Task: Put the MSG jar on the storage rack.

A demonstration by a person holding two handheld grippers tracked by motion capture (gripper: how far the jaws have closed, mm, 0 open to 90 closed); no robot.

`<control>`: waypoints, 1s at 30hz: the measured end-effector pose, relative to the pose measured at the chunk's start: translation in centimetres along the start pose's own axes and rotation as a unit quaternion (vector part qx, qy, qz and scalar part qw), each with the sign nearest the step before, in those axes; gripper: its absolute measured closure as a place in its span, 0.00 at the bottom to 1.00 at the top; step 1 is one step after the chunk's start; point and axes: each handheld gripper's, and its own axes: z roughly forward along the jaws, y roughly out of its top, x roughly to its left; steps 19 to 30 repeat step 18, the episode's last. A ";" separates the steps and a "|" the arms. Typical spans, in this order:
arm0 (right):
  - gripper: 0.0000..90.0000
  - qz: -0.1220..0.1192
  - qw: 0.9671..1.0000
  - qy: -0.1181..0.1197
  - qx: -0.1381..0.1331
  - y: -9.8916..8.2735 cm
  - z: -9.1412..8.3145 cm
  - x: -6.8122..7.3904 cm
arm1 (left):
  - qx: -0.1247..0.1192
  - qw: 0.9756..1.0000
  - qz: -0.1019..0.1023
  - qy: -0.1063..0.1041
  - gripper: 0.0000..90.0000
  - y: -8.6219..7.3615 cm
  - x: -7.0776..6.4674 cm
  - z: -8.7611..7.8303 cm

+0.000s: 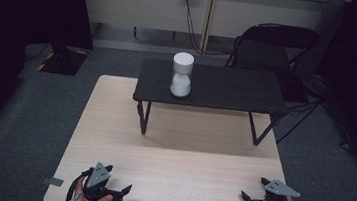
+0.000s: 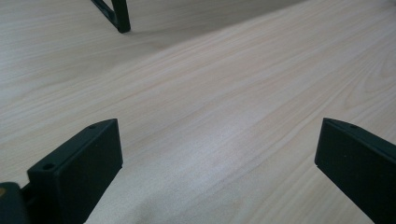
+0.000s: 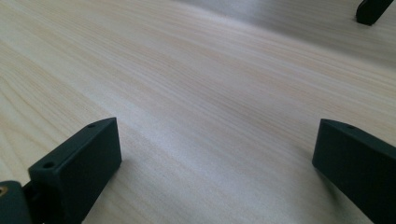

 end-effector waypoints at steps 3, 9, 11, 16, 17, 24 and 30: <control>0.01 0.000 1.000 0.000 0.000 0.0 0.0 0.0 | -0.002 1.000 -0.003 -0.001 0.00 -0.1 0.0 0.1; 0.01 0.000 1.000 0.000 0.000 0.0 0.0 0.0 | -0.002 1.000 -0.008 -0.002 0.00 -0.3 0.1 0.2; 0.01 0.000 1.000 0.000 0.000 0.0 0.0 0.0 | -0.001 1.000 -0.008 -0.003 0.00 -0.3 0.1 0.2; 0.01 0.000 1.000 0.000 0.000 0.0 0.0 0.0 | -0.002 1.000 -0.007 -0.003 0.00 -0.3 0.0 0.3; 0.01 0.000 1.000 0.000 0.000 0.0 0.0 0.0 | -0.001 1.000 -0.007 -0.003 0.00 -0.3 0.0 0.3; 0.01 0.001 1.000 0.000 0.000 0.0 0.0 0.0 | 0.000 1.000 -0.007 -0.004 0.00 -0.4 0.0 0.4; 0.01 0.001 1.000 0.000 0.000 0.0 0.0 0.0 | 0.000 1.000 -0.007 -0.004 0.00 -0.4 0.0 0.4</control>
